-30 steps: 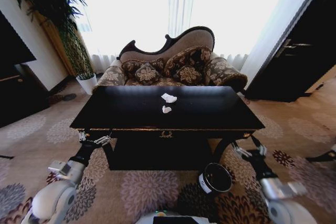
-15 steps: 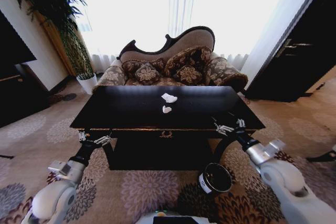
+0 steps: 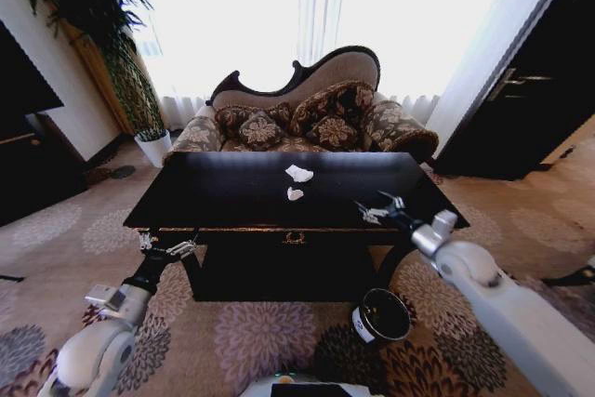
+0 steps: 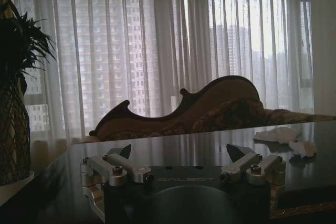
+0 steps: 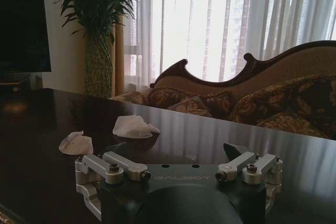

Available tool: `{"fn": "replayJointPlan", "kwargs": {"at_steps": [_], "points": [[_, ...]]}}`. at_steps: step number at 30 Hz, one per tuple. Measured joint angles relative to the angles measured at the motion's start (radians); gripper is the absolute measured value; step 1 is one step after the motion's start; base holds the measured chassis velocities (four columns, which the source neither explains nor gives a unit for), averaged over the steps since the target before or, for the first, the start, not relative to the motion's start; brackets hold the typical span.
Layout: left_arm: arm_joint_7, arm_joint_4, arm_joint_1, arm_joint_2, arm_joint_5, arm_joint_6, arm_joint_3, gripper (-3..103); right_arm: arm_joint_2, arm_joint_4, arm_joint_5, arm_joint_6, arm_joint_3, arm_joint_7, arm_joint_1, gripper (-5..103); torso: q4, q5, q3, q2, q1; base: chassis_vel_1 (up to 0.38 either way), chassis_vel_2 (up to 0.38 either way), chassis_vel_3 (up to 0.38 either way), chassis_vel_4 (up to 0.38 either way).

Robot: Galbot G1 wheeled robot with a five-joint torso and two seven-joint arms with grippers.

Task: Move to the front of the table and place the trash on the table into the trash bin.

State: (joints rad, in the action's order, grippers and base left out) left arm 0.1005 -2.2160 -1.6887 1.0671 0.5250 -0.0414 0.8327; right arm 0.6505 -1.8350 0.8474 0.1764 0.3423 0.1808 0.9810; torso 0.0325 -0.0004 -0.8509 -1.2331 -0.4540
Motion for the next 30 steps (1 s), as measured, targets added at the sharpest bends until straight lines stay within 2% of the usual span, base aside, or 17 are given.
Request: {"fn": "replayJointPlan", "kwargs": {"at_steps": [3,6,8,9,14,17,18,21,23,30], "points": [[0.0,0.0,0.0,0.0,0.0,0.0,0.0,100,0.008,0.043,0.02,0.01,-0.108,-0.008,-0.105,100,-0.0002,0.0006,0.0,0.0,0.0,0.0,0.0,0.0,0.0],[0.0,0.0,0.0,0.0,0.0,0.0,0.0,100,0.008,0.068,0.026,0.014,-0.165,-0.009,-0.161,100,0.0,0.0003,0.0,0.0,0.0,0.0,0.0,0.0,0.0],[0.0,0.0,0.0,0.0,0.0,0.0,0.0,100,0.006,0.114,0.042,0.024,-0.252,-0.022,-0.262,100,0.0001,0.0001,0.0,0.0,0.0,0.0,0.0,0.0,0.0],[0.0,0.0,0.0,0.0,0.0,0.0,0.0,100,0.006,0.114,0.042,0.024,-0.252,-0.022,-0.262,100,0.0001,0.0001,0.0,0.0,0.0,0.0,0.0,0.0,0.0],[0.0,0.0,0.0,0.0,0.0,0.0,0.0,100,0.009,0.219,0.078,0.041,-0.403,-0.051,-0.44,100,0.0001,0.0001,0.0,0.0,0.0,0.0,0.0,0.0,0.0],[0.0,0.0,0.0,0.0,0.0,0.0,0.0,100,0.013,0.244,0.082,0.043,-0.454,-0.054,-0.484,100,0.0002,-0.0001,0.0,0.0,0.0,0.0,0.0,0.0,0.0],[0.0,0.0,0.0,0.0,0.0,0.0,0.0,100,0.025,0.268,0.084,0.048,-0.508,-0.057,-0.528,100,0.0001,0.0002,0.0,0.0,0.0,0.0,0.0,0.0,0.0],[0.0,0.0,0.0,0.0,0.0,0.0,0.0,100,0.039,0.29,0.096,0.056,-0.556,-0.062,-0.57,100,0.0001,0.0,0.0,0.0,0.0,0.0,0.0,0.0,0.0],[0.0,0.0,0.0,0.0,0.0,0.0,0.0,100,0.07,0.332,0.117,0.069,-0.63,-0.08,-0.652,100,0.0001,0.0002,0.0,0.0,0.0,0.0,0.0,0.0,0.0],[0.0,0.0,0.0,0.0,0.0,0.0,0.0,100,0.127,0.392,0.136,0.082,-0.749,-0.107,-0.784,100,-0.0001,-0.0002,0.0,0.0,0.0,0.0,0.0,0.0,0.0]]}}
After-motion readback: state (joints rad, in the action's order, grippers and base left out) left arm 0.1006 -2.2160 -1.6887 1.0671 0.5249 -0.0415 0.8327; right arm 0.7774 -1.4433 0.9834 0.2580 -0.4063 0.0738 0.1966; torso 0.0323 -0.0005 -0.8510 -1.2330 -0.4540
